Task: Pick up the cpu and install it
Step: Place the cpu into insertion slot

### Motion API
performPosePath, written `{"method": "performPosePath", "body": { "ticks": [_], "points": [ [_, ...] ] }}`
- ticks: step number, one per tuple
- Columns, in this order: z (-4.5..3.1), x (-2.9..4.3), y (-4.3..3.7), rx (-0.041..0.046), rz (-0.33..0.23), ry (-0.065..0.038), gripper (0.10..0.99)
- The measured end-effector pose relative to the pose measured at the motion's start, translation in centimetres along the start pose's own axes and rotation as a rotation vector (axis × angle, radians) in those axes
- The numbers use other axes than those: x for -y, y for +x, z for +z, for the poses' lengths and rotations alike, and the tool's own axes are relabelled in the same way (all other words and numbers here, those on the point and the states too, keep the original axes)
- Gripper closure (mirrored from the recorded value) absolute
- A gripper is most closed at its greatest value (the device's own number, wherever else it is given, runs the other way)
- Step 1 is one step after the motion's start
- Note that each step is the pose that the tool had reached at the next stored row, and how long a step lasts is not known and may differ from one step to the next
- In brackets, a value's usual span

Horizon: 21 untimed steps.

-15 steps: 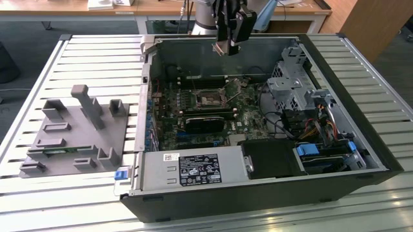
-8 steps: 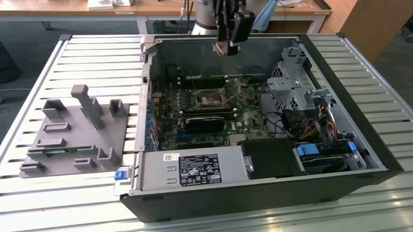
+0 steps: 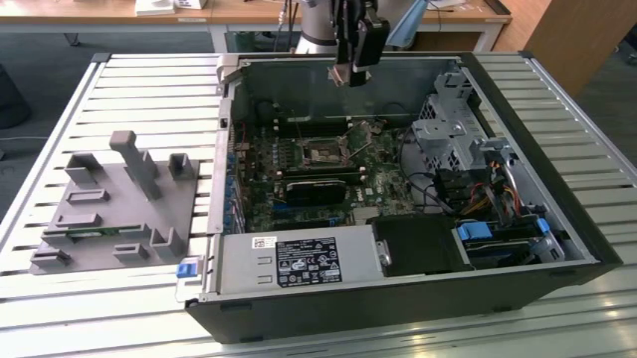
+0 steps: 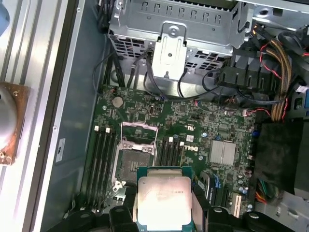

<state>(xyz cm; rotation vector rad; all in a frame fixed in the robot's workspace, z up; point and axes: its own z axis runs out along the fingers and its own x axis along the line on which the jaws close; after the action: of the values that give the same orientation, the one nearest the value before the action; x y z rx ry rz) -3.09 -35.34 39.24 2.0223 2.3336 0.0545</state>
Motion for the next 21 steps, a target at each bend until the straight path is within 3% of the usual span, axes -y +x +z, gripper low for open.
{"method": "performPosePath", "body": {
  "ticks": [21],
  "points": [
    [0.21,0.01,0.0,0.0051,0.082,0.001,0.553]
  ]
}}
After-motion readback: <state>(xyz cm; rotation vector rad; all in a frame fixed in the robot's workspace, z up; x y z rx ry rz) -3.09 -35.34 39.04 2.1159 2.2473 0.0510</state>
